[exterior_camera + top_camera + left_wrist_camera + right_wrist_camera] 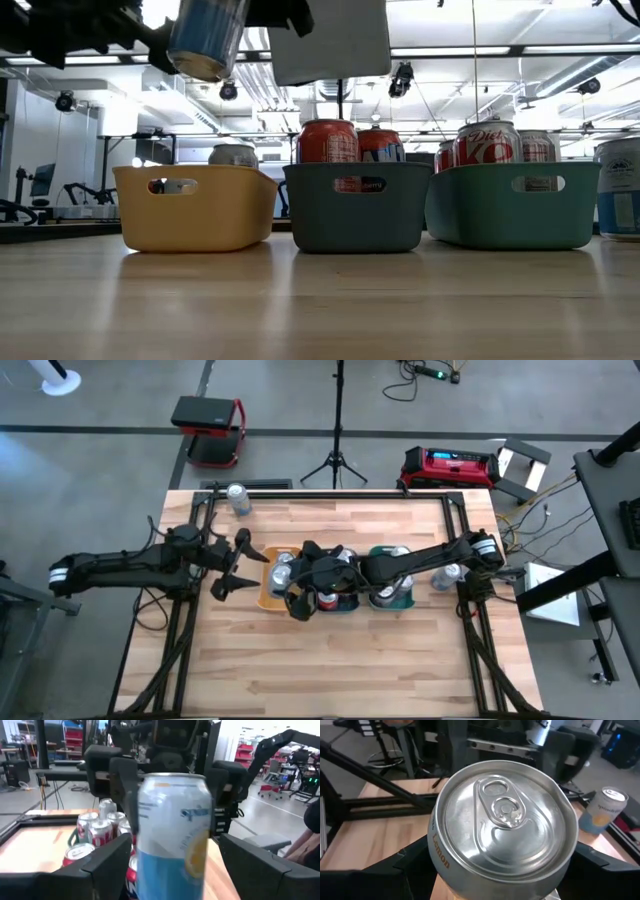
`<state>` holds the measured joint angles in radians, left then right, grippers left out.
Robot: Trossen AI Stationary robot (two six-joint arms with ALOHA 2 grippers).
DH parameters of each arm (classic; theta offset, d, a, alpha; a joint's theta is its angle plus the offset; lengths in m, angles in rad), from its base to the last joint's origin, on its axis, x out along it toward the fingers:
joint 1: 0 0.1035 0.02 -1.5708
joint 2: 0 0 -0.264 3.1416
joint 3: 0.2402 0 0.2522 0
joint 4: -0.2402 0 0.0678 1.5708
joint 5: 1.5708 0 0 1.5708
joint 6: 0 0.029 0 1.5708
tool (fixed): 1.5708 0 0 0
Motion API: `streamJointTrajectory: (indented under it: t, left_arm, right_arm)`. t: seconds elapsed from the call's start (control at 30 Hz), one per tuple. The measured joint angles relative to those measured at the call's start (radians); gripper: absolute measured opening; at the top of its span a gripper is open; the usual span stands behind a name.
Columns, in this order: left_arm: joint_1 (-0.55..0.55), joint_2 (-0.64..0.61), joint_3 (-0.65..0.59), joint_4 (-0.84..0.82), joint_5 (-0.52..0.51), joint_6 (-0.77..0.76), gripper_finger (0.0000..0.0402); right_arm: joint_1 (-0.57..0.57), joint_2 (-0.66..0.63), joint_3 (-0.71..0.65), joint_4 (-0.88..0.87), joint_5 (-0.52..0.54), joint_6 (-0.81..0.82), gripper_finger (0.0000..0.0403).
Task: Sort soda cans
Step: Put the top right blue-white soda can into the yellow bin
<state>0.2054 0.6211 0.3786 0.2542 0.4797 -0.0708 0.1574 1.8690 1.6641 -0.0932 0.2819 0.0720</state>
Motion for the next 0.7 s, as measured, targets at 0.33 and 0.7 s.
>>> streamJointTrajectory:
  t: [0.33, 0.7]
  left_arm:
    - [0.000, 0.103, 0.000, 0.143, 0.001, 0.036, 0.0349]
    - [0.000, 0.129, 0.000, 0.158, 0.002, 0.039, 0.0349]
  right_arm:
    - [0.000, 0.004, -0.003, -0.032, -0.019, -0.038, 0.0301]
    - [-0.003, 0.004, -0.010, -0.029, -0.019, -0.013, 0.0299]
